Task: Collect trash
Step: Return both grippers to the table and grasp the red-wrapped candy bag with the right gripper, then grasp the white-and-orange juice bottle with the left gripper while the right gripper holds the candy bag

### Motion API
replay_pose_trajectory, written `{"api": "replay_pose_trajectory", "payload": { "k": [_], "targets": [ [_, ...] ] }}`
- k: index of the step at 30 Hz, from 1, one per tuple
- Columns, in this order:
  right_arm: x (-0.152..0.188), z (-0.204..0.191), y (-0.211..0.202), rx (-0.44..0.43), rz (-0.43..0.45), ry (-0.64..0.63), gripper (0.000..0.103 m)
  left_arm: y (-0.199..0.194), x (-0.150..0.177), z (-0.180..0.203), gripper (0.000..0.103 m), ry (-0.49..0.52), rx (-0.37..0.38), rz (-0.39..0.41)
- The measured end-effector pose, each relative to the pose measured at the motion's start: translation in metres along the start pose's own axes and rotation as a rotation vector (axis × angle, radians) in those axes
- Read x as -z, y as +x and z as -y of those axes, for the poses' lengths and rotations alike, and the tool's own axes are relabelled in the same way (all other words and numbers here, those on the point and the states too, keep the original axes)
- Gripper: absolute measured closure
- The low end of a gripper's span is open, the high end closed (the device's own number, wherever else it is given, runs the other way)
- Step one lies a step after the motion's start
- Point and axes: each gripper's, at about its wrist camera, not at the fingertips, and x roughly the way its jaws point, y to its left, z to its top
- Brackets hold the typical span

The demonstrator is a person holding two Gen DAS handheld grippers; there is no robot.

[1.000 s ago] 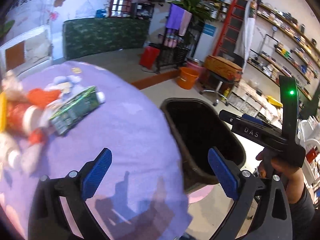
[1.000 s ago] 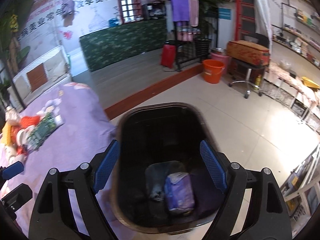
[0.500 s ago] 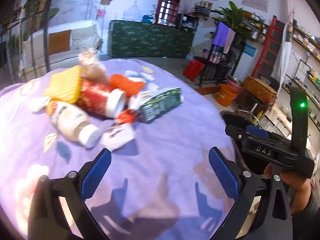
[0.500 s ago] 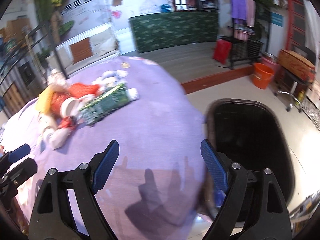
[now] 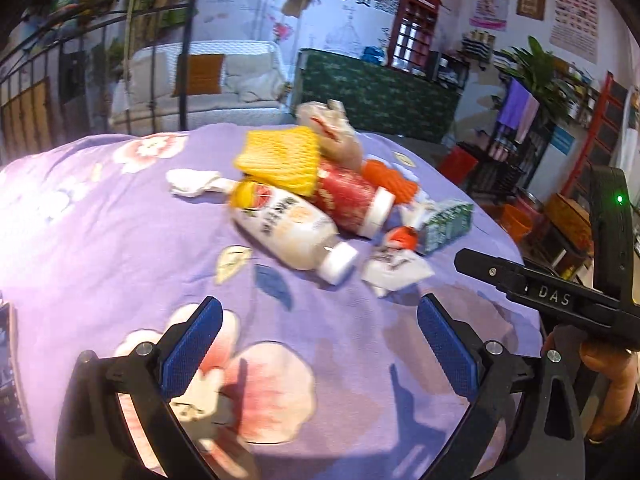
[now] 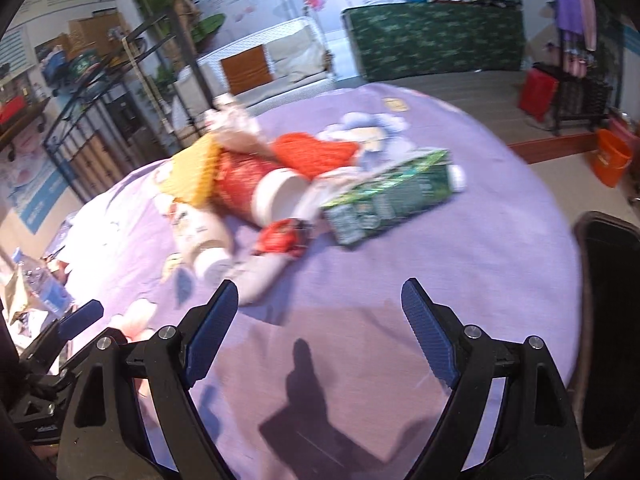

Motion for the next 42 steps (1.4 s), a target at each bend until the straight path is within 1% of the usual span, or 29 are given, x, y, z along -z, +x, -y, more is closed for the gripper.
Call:
{"api": "replay_pose_trajectory", "payload": {
  "k": [4,6,10,12,15,17,18,19,20,23,26,32,37,42],
  "targets": [
    [-0.006,-0.023,0.021,-0.045,-0.032,-0.014,0.02,0.0,-0.002,-0.025,0.007,-0.052,-0.032,-0.002],
    [-0.01,-0.032,0.035,-0.037,-0.04,-0.02,0.021,-0.002,-0.002,-0.032,0.007,-0.07,-0.04,0.0],
    [-0.016,-0.037,0.061,-0.015,-0.074,-0.007,0.034,-0.003,0.0,-0.039,0.007,-0.084,-0.04,-0.003],
    [-0.019,-0.035,0.074,-0.006,-0.1,0.014,0.035,-0.002,0.002,-0.039,0.007,-0.084,-0.037,-0.01],
    [-0.021,-0.03,0.086,-0.008,-0.125,0.054,0.045,-0.001,0.004,-0.039,0.007,-0.085,-0.028,-0.019],
    [-0.023,-0.028,0.092,0.007,-0.129,0.057,0.057,0.001,0.005,-0.038,0.007,-0.086,-0.023,-0.025],
    [-0.024,-0.027,0.094,0.007,-0.132,0.063,0.06,0.002,0.005,-0.038,0.007,-0.086,-0.02,-0.026],
    [-0.024,-0.026,0.096,0.006,-0.135,0.067,0.068,0.002,0.004,-0.038,0.007,-0.085,-0.017,-0.028],
    [-0.024,-0.023,0.097,0.01,-0.14,0.069,0.074,0.002,0.004,-0.037,0.007,-0.084,-0.015,-0.028],
    [-0.023,-0.021,0.095,0.007,-0.139,0.062,0.083,0.005,0.004,-0.036,0.007,-0.076,-0.014,-0.034],
    [-0.023,-0.023,0.087,-0.004,-0.122,0.044,0.086,0.008,0.005,-0.034,0.007,-0.079,-0.007,-0.044],
    [-0.019,-0.031,0.058,-0.002,-0.051,-0.041,0.086,0.015,-0.001,-0.033,0.007,-0.1,0.002,-0.049],
    [-0.012,-0.032,0.036,0.009,-0.016,-0.076,0.086,0.032,-0.022,-0.028,0.007,-0.122,0.018,-0.05],
    [-0.006,-0.036,0.011,0.023,0.038,-0.136,0.086,0.064,-0.042,-0.018,0.007,-0.117,0.018,-0.092]
  ]
}}
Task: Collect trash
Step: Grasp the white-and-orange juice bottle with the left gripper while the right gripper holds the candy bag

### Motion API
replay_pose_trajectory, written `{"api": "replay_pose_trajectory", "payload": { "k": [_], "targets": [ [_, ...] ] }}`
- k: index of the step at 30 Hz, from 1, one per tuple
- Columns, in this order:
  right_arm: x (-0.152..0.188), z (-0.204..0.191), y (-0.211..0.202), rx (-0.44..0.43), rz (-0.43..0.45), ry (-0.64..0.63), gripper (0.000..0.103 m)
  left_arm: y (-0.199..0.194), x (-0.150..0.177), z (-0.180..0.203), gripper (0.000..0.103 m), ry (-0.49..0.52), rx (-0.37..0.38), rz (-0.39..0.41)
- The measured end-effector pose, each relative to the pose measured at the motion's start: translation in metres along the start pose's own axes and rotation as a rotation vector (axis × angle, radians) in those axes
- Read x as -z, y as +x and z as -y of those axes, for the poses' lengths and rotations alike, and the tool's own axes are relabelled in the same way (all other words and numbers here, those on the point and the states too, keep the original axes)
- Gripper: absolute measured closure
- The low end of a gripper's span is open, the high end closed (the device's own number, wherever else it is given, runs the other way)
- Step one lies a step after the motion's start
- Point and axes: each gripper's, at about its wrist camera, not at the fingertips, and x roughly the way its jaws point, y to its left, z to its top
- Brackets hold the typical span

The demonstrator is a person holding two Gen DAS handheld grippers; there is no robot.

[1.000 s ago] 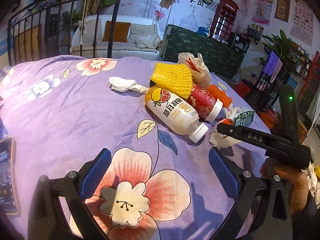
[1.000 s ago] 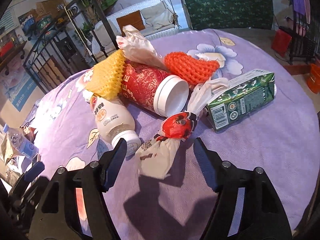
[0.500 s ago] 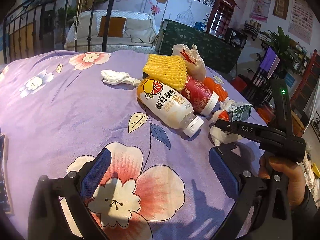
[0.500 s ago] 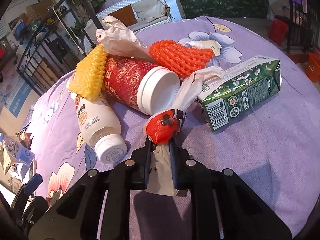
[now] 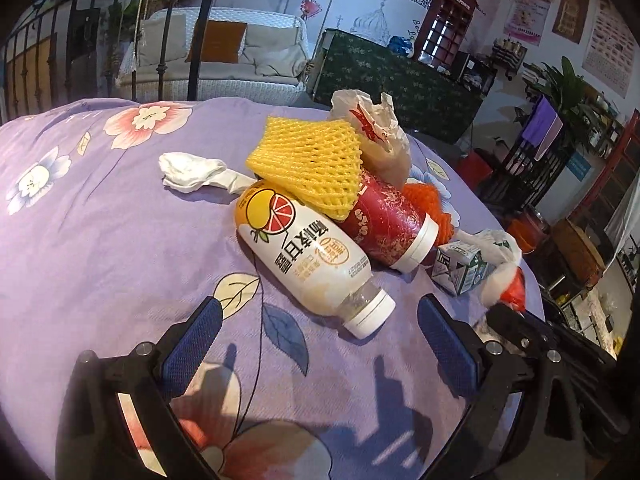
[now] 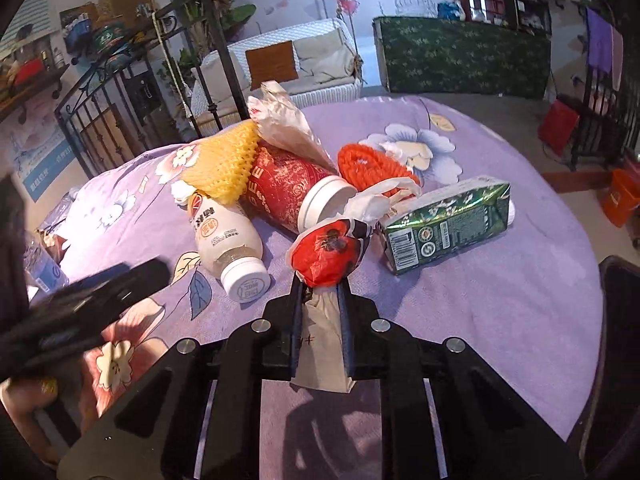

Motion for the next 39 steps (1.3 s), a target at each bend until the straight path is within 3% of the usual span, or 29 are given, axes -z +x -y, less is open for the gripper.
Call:
{"api": "replay_pose_trajectory", "payload": {
  "k": [6,13,18,21,26,39],
  "targets": [
    [0.01,0.003,-0.018,-0.003,0.012,-0.001,0.086,0.031,-0.021,-0.004,0.007,-0.075,-0.033,-0.017],
    [0.019,0.007,-0.024,-0.012,-0.005,0.018,0.086,0.069,-0.036,-0.007,0.007,-0.128,-0.107,-0.117],
    [0.024,0.01,-0.024,-0.015,-0.019,0.029,0.086,0.083,-0.035,-0.011,0.017,-0.167,-0.11,-0.181],
    [0.025,0.011,-0.023,-0.017,-0.02,0.033,0.086,0.079,-0.032,-0.01,0.02,-0.153,-0.112,-0.166],
    [0.026,0.011,-0.023,-0.018,-0.024,0.04,0.086,0.063,-0.023,-0.018,0.034,-0.167,-0.067,-0.163],
    [0.03,0.021,-0.032,0.001,-0.014,0.059,0.086,-0.008,0.034,-0.021,0.041,-0.195,0.09,-0.171]
  ]
}}
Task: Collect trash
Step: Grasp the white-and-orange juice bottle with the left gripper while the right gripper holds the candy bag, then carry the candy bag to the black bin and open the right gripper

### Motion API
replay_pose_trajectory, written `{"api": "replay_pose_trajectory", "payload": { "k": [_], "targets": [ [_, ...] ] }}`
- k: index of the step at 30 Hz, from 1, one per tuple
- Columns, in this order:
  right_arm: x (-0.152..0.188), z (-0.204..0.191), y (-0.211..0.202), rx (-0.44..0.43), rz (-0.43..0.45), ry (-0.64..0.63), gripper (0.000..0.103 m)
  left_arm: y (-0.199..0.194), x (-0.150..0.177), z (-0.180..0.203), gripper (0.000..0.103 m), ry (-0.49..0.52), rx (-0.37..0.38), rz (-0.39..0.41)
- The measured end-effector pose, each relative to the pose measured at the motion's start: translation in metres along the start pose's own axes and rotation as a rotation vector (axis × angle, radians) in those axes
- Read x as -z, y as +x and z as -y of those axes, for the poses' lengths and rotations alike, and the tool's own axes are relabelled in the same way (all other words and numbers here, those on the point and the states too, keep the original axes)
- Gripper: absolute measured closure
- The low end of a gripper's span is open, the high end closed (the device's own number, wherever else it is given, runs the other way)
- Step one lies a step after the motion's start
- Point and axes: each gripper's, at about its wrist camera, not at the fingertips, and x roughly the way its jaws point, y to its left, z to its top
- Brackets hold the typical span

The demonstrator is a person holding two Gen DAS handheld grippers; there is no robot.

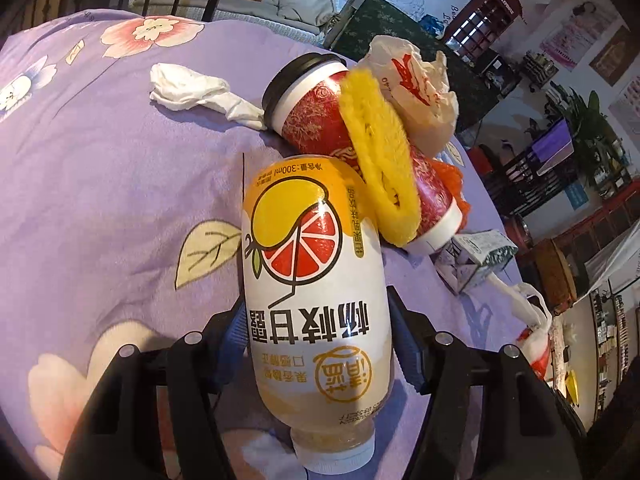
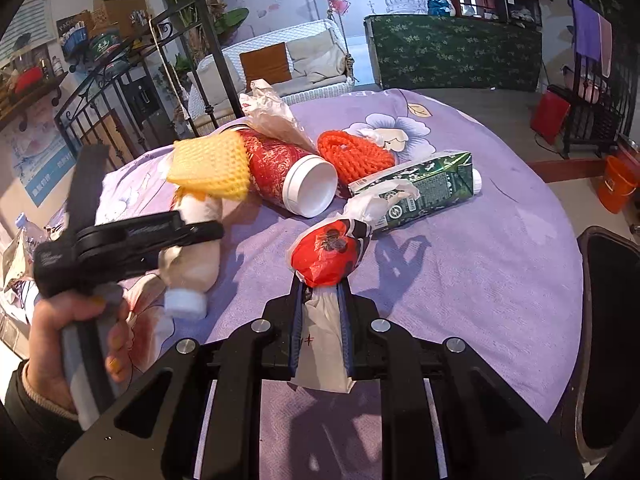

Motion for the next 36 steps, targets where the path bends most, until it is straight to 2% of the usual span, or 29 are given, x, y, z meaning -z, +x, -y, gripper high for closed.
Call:
{"api": "replay_pose_trajectory", "payload": {
  "k": [8,15,28,36],
  "targets": [
    [0.005,0.005,-0.005,0.015,0.001,0.009,0.086,-0.026,0.032,0.012,0.041,0.046,0.039,0.024],
    [0.008,0.007,-0.01,0.019,0.009,0.006,0.086,-0.042,0.041,0.04,0.043,0.101,0.07,0.07],
    [0.016,0.03,-0.029,0.053,0.035,0.03,0.086,-0.04,0.056,0.088,0.043,0.211,0.155,0.072],
    [0.02,0.061,-0.047,0.121,0.062,0.067,0.086,-0.024,0.054,0.113,0.043,0.276,0.195,0.055]
  ]
}}
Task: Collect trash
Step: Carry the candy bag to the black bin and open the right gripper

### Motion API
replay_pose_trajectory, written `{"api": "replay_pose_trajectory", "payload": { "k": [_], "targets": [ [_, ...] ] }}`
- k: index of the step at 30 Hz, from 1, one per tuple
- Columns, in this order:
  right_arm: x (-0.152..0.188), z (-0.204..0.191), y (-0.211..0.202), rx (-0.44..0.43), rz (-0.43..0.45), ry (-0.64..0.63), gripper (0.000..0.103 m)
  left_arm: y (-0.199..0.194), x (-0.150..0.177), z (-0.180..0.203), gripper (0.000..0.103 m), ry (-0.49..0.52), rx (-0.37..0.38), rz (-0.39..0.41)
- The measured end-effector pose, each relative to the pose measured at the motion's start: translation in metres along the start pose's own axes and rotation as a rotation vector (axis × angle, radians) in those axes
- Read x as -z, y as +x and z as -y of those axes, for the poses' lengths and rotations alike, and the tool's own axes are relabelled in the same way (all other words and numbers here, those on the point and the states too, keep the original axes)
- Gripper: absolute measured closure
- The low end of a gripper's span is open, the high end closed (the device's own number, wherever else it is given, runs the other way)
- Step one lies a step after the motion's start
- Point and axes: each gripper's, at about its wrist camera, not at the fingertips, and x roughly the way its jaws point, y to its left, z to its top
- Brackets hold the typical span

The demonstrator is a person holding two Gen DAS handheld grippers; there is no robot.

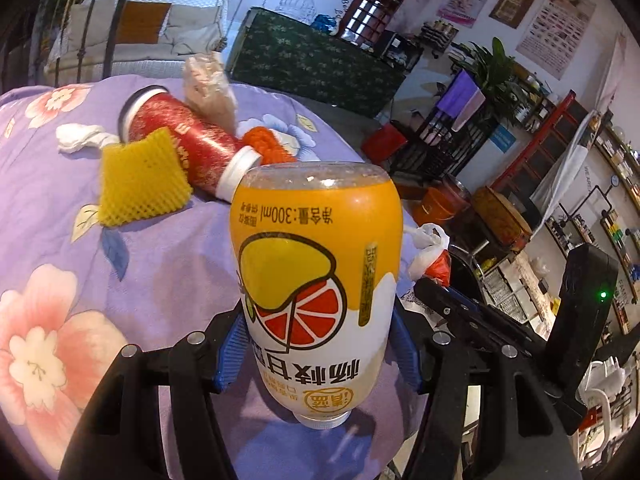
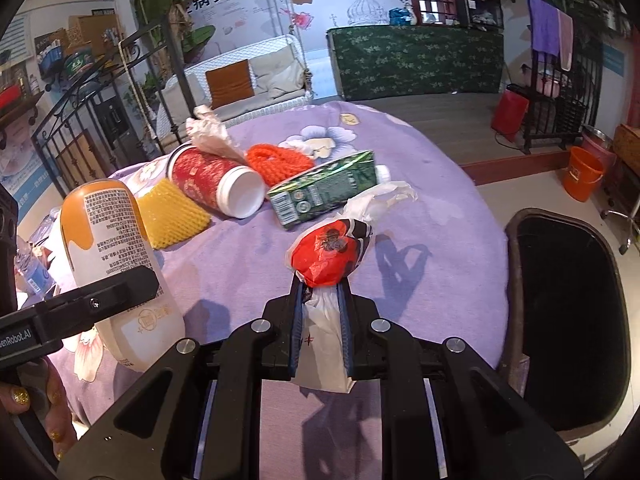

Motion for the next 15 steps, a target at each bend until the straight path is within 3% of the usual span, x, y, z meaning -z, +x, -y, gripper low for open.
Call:
{"api": "replay_pose_trajectory", "payload": {
  "k": [5,15],
  "targets": [
    [-0.002,0.033,-0.013,0.092,0.022,0.034,0.086,0.012,-0.011,0.019,0.043,0.054,0.053,0.004],
    [0.006,0.142,-0.03,0.347,0.015,0.2,0.086,0.044,-0.02,0.069,0.043,0.163,0.157,-0.029]
  ]
}}
